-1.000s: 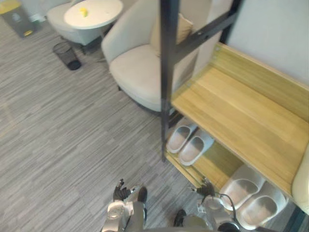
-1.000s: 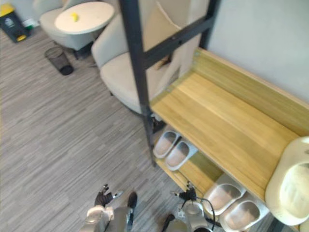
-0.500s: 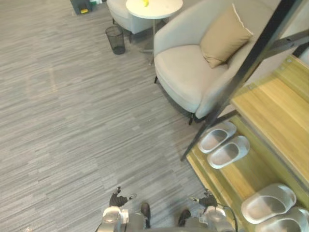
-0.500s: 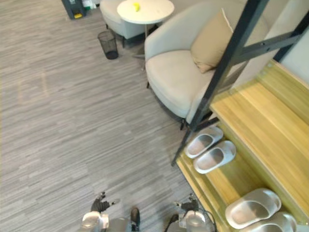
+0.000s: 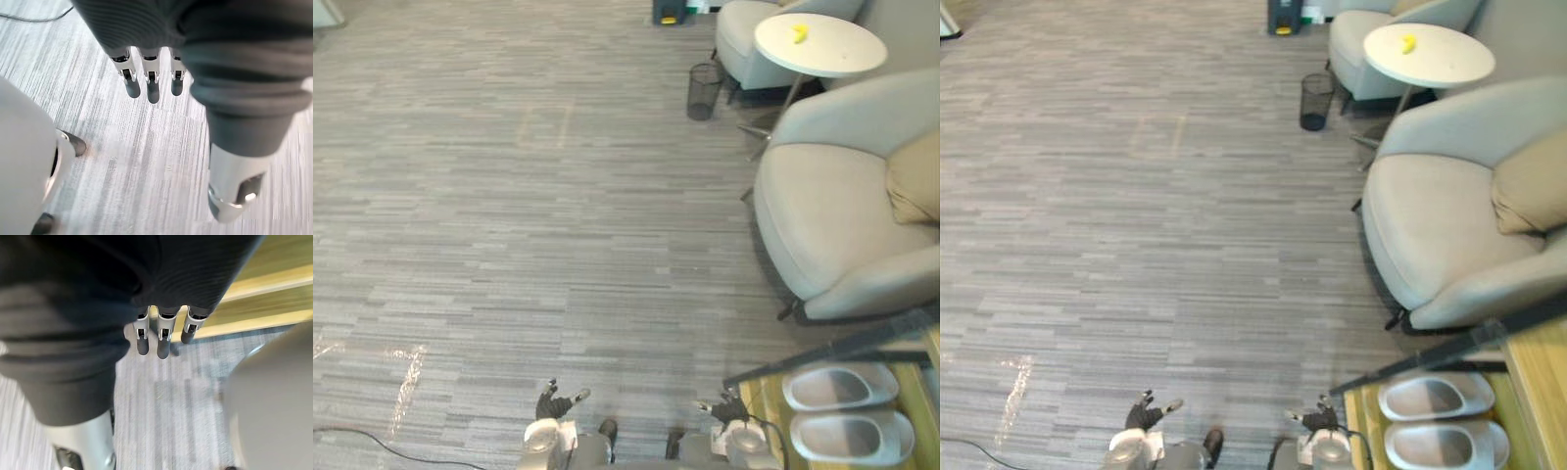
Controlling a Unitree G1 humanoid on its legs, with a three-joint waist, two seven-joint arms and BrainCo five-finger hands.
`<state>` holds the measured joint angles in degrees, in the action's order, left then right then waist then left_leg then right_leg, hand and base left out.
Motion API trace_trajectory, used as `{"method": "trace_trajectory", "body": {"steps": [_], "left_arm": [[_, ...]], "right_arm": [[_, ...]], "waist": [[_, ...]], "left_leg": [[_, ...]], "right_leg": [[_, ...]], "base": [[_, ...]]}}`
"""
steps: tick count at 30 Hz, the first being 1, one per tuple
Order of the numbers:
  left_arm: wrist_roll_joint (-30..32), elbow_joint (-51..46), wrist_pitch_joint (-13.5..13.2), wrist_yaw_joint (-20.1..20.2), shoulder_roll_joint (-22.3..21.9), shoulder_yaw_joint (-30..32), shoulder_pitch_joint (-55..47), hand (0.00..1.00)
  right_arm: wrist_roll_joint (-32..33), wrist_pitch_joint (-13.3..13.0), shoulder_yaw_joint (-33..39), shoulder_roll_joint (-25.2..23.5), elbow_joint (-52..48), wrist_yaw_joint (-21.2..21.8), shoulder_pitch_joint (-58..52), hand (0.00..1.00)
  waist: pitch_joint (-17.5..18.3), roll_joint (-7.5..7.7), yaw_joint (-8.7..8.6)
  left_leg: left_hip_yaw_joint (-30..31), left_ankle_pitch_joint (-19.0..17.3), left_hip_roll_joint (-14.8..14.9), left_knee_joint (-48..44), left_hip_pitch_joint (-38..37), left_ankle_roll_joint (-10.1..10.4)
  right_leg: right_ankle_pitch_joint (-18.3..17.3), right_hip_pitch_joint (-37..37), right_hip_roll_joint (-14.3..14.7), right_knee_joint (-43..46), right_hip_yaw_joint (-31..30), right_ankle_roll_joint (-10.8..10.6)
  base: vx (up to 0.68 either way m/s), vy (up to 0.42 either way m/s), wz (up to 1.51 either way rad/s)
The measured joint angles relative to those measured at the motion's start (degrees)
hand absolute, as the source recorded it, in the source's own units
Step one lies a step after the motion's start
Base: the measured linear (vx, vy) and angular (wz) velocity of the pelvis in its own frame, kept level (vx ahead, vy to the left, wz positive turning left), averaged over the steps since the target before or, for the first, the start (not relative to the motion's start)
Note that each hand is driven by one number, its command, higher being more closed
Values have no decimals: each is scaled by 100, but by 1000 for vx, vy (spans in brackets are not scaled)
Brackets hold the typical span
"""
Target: Organize the slippers on the shoe rack
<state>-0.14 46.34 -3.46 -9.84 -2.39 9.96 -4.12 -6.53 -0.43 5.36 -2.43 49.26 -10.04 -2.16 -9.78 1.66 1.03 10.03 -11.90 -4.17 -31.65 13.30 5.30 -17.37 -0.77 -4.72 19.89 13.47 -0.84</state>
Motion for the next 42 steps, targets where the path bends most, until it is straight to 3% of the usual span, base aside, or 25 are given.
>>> {"method": "trace_trajectory", "body": {"steps": [2,3,5,6,8,11,13,15,16,18,20,22,23,24,25,26,27,28,31,32,35,39,40,41,42], "left_arm": [[-9,-220,-6,-8,-68,89,24,0],[-15,-264,-4,-7,-91,77,28,0],[-17,-256,4,-1,-86,5,30,0],[-22,-253,3,-1,-82,9,30,0],[-45,-239,-13,-3,-34,8,67,0],[-116,-130,-2,-4,131,11,31,0],[-119,-127,-1,-2,198,10,-94,0],[-117,-130,4,-1,192,1,-111,0],[-117,-87,11,-2,216,0,-104,0],[-117,-38,27,-2,223,11,-72,0],[-117,19,41,-5,221,18,-99,0],[-117,116,42,-2,197,17,-16,0],[-117,288,41,6,182,6,142,0],[-113,390,39,12,219,-3,223,0],[-112,514,44,14,196,-46,276,0],[-107,624,45,28,121,-90,277,0],[-107,618,46,28,113,-85,277,0],[-105,611,48,20,113,-74,280,0],[-98,534,73,18,86,45,214,0],[-87,312,79,23,45,95,78,0],[-61,-4,71,30,20,138,38,0],[-67,-300,32,47,-11,212,-5,0],[-72,-305,10,52,-26,216,5,0],[-106,-298,-15,64,-8,204,9,0],[-108,-284,-15,65,45,206,35,0]], "right_arm": [[31,-9,-73,-51,-161,-15,-16,0],[36,-11,-153,6,-180,-18,27,0],[40,5,-79,30,-297,-25,95,0],[41,5,-20,23,-329,-47,80,0],[42,6,84,0,-286,-83,52,0],[44,44,132,-44,-26,-78,295,0],[36,42,143,-94,-55,-36,200,0],[28,39,128,-104,-106,26,17,0],[28,40,109,-103,-102,41,-7,0],[27,46,114,-103,-106,43,-17,0],[28,25,122,-100,-186,46,-78,0],[29,-13,140,-93,-200,39,-54,0],[33,-40,189,-76,-118,41,-28,0],[32,-42,265,-71,-55,44,20,0],[29,-28,304,1,15,46,34,0],[30,-2,345,92,166,48,138,0],[31,11,382,112,178,37,184,0],[30,33,390,110,175,38,209,0],[33,83,243,18,136,40,158,0],[40,75,115,-31,131,36,149,0],[44,71,45,-97,109,27,167,0],[46,87,49,-106,98,-6,139,0],[46,92,89,-96,101,-9,131,0],[46,97,117,-101,186,-9,137,0],[49,106,70,-107,209,2,141,0]], "waist": [[-66,-4,148],[-78,-58,210],[-146,-174,186],[-157,-186,185],[-85,-23,247],[-55,42,408],[-54,47,459],[-27,19,413],[-32,70,384],[-41,123,352],[-38,109,240],[-28,124,195],[-24,152,160],[2,212,106],[58,194,54],[162,-9,52],[140,-54,54],[139,-85,54],[54,-264,79],[20,-264,143],[-9,-214,261],[-29,-190,370],[-29,-198,402],[33,-127,513],[79,-34,514]], "left_leg": [[-997,-116,416,-897,413,-61],[-1606,-298,772,-816,480,-298],[-2191,-127,1059,-204,501,-502],[-2351,-56,1056,58,510,-540],[-2359,-38,759,326,464,-596],[-2356,-114,536,476,302,-753],[-2339,-178,439,504,-110,-853],[-2059,-359,429,807,-661,-988],[-1835,-534,409,1080,-915,-846],[-1717,-596,372,1183,-1090,-858],[-1531,-859,474,1337,-1509,-772],[-1361,-1022,604,1475,-1815,-654],[-1154,-1097,643,1621,-1975,-528],[-978,-1131,601,1759,-2068,-464],[-767,-1167,642,1892,-2180,-401],[-522,-1012,851,2014,-2251,-283],[-421,-934,904,1931,-2235,-154],[-387,-873,929,1623,-2160,-67],[-318,-157,1083,-1578,-1071,297],[-654,-231,1227,-2709,-553,176],[-1146,-410,1390,-3143,292,-137],[-1801,-613,1415,-1897,1272,-278],[-1931,-365,1254,-794,1415,-298],[-2015,177,1015,-270,1332,-507],[-2074,121,903,-213,1311,-549]], "right_leg": [[20,326,119,-196,100,49],[9,497,183,-276,193,68],[0,712,195,-329,373,67],[-38,795,163,-320,424,2],[-30,763,-21,-394,443,-95],[218,928,-137,-547,352,-339],[355,935,-271,322,382,-447],[1071,12,-432,2648,84,-239],[700,-610,-395,3647,-190,-185],[429,-1096,-389,4015,-367,-156],[138,-1701,-232,3725,-355,-214],[112,-2040,-72,2704,-292,-272],[294,-2143,18,1633,-327,-281],[620,-2183,7,982,-414,-200],[793,-2162,49,1047,-376,138],[559,-2125,142,1155,-169,244],[427,-2120,141,1294,-116,310],[307,-2094,183,1386,-80,407],[111,-1027,531,739,-54,526],[71,-488,634,438,-163,593],[5,255,635,-141,-358,573],[-164,1104,397,-910,-468,270],[-223,1377,223,-1064,-480,168],[-251,1598,66,-1220,-637,127],[-208,1579,-55,-1218,-659,191]], "base": [[232,-34,32],[246,-15,17],[218,43,41],[212,98,59],[286,116,56],[345,110,28],[280,65,30],[295,32,67],[276,5,65],[233,-75,42],[385,-159,37],[298,-151,43],[351,-193,73],[458,-253,94],[636,-306,80],[557,-244,59],[557,-229,35],[601,-237,26],[594,-175,-11],[523,-65,-41],[530,4,-32],[484,169,-24],[664,330,-23],[580,280,-11],[720,351,7]]}}
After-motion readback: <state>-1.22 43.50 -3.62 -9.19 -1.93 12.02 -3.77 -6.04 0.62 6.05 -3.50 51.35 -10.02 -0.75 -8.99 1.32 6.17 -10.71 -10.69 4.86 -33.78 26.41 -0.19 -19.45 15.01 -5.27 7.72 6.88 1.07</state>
